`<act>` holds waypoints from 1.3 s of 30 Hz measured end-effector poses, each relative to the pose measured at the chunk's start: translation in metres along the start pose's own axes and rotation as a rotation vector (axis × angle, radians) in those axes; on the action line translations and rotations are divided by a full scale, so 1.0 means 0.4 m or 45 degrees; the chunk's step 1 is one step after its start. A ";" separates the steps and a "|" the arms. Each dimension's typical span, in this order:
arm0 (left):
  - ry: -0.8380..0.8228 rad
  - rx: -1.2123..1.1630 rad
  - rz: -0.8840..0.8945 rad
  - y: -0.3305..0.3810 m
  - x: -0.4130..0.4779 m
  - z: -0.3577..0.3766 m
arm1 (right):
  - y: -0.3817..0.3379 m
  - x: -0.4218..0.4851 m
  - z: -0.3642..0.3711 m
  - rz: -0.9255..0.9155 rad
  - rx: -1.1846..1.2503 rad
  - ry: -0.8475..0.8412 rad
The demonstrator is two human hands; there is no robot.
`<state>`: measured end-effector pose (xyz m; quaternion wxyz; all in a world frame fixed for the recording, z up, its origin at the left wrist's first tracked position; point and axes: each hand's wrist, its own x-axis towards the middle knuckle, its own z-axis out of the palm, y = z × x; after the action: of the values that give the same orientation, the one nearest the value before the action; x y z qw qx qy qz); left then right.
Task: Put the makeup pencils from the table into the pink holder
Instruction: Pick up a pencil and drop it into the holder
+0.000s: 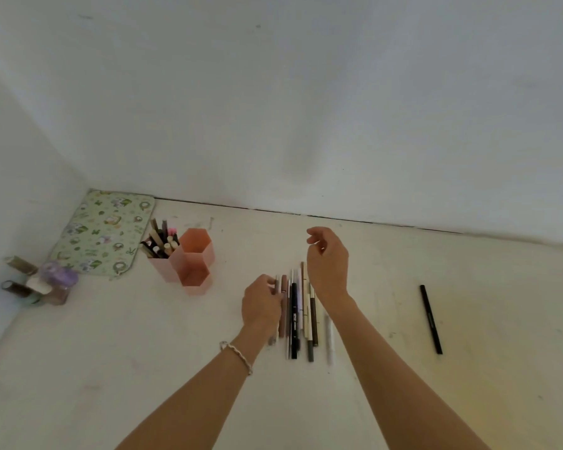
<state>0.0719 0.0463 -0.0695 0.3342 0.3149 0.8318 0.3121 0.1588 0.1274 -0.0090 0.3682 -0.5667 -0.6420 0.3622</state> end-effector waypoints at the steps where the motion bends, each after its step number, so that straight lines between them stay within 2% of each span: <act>1: 0.045 -0.095 0.047 0.003 0.002 -0.022 | 0.004 0.001 0.005 0.013 -0.037 -0.024; 3: 0.180 -0.259 0.180 0.011 0.004 -0.079 | 0.017 0.005 0.020 0.031 -0.235 -0.129; 8: 0.375 -0.481 0.328 0.038 0.006 -0.204 | 0.046 -0.027 0.096 0.127 -0.898 -0.676; 12: 0.457 -0.462 0.444 0.044 0.001 -0.252 | 0.057 -0.068 0.154 -0.074 -1.233 -0.654; 14: 0.457 -0.484 0.465 0.044 -0.011 -0.262 | 0.053 -0.077 0.171 -0.092 -1.273 -0.614; 17: 0.522 -0.601 0.520 0.054 -0.032 -0.307 | 0.027 -0.068 0.182 0.030 -1.038 -0.551; 21: 1.011 -0.700 0.649 0.054 0.019 -0.471 | -0.049 -0.001 0.161 0.139 -0.520 -0.391; 23: 1.116 -0.733 0.643 0.034 0.060 -0.543 | -0.089 0.028 0.148 0.122 -0.250 -0.330; 26: 1.111 -0.594 0.633 -0.013 0.099 -0.557 | -0.138 0.040 0.145 -0.014 -0.003 -0.233; 31: 0.872 -0.103 0.631 -0.118 0.100 -0.469 | -0.201 0.012 0.169 -0.212 0.149 -0.214; 33: 0.953 0.057 0.573 -0.145 0.094 -0.474 | -0.230 -0.004 0.180 -0.277 0.228 -0.205; 36: 1.210 -0.063 0.530 -0.145 0.086 -0.528 | -0.294 -0.032 0.215 -0.412 0.414 -0.170; 39: 1.218 -0.271 0.543 -0.120 0.071 -0.570 | -0.345 -0.066 0.274 -0.614 0.383 -0.212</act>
<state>-0.1309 -0.0324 0.0180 -0.1229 0.2639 0.7725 0.5644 0.0006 0.0829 0.0598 0.4695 -0.3052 -0.7252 0.4008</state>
